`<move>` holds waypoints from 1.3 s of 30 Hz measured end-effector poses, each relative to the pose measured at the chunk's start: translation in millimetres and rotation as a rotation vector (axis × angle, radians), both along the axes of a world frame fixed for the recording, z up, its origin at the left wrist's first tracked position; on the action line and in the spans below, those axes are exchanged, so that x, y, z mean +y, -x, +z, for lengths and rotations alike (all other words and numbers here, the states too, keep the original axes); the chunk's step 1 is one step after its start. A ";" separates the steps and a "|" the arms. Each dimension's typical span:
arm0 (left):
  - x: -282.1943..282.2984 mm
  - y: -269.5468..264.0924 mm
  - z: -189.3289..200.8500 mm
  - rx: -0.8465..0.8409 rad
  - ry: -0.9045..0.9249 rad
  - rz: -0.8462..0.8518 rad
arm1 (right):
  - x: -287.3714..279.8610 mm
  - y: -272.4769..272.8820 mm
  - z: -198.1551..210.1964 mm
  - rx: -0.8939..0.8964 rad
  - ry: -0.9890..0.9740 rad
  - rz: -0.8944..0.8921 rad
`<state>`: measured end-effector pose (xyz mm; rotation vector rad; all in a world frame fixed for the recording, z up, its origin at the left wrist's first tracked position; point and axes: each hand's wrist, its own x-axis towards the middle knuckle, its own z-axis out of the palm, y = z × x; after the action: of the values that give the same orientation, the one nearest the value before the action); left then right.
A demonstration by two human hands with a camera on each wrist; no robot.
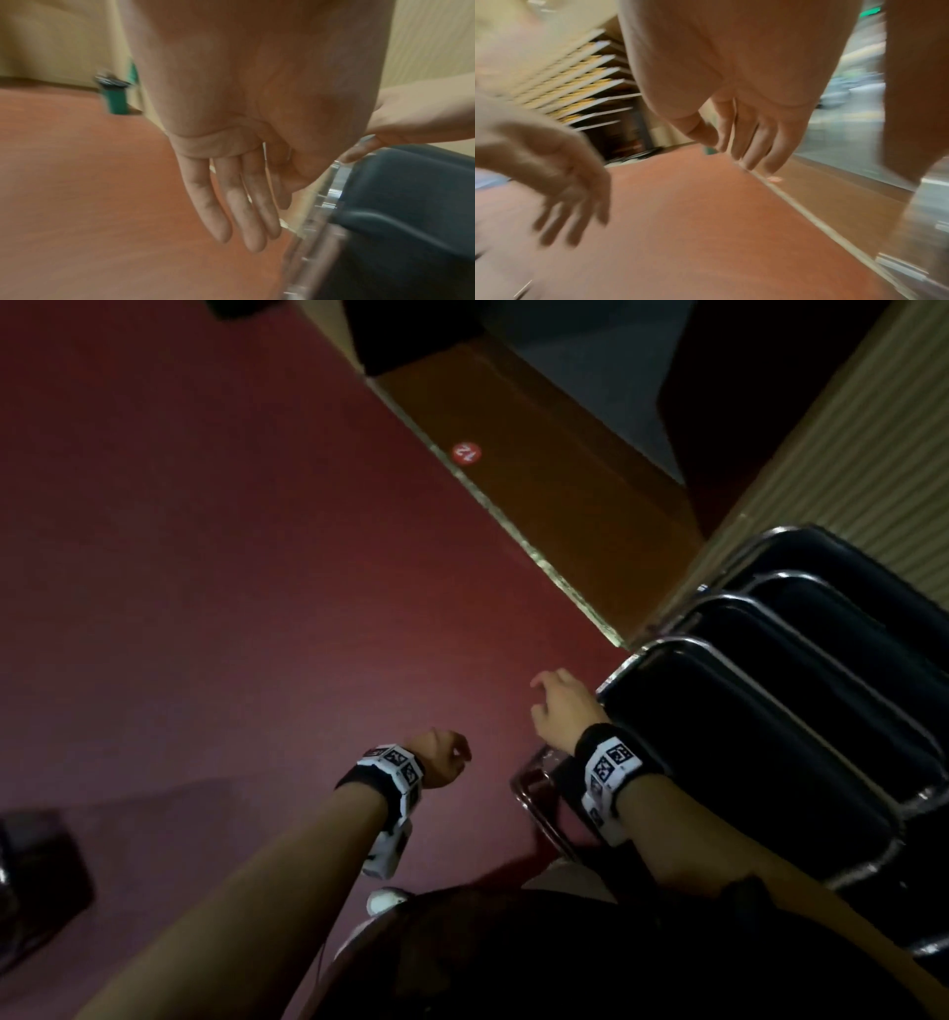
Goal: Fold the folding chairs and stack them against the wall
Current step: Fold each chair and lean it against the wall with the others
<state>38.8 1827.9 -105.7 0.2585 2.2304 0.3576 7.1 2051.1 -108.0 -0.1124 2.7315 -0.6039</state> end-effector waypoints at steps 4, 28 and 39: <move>-151.1 -27.4 10.7 0.048 0.036 0.159 | -168.2 -2.1 3.5 -0.054 0.040 0.248; -653.2 -341.6 11.4 0.057 0.191 1.347 | -820.5 -113.7 -24.4 -0.239 -0.160 1.418; -873.8 -339.8 37.7 0.156 0.214 1.587 | -1056.9 -113.9 -27.0 -0.232 -0.143 1.483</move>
<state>378.6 954.1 -68.0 -1.7096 2.1220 0.8833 121.0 994.2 -135.0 -1.6478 1.7187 0.0456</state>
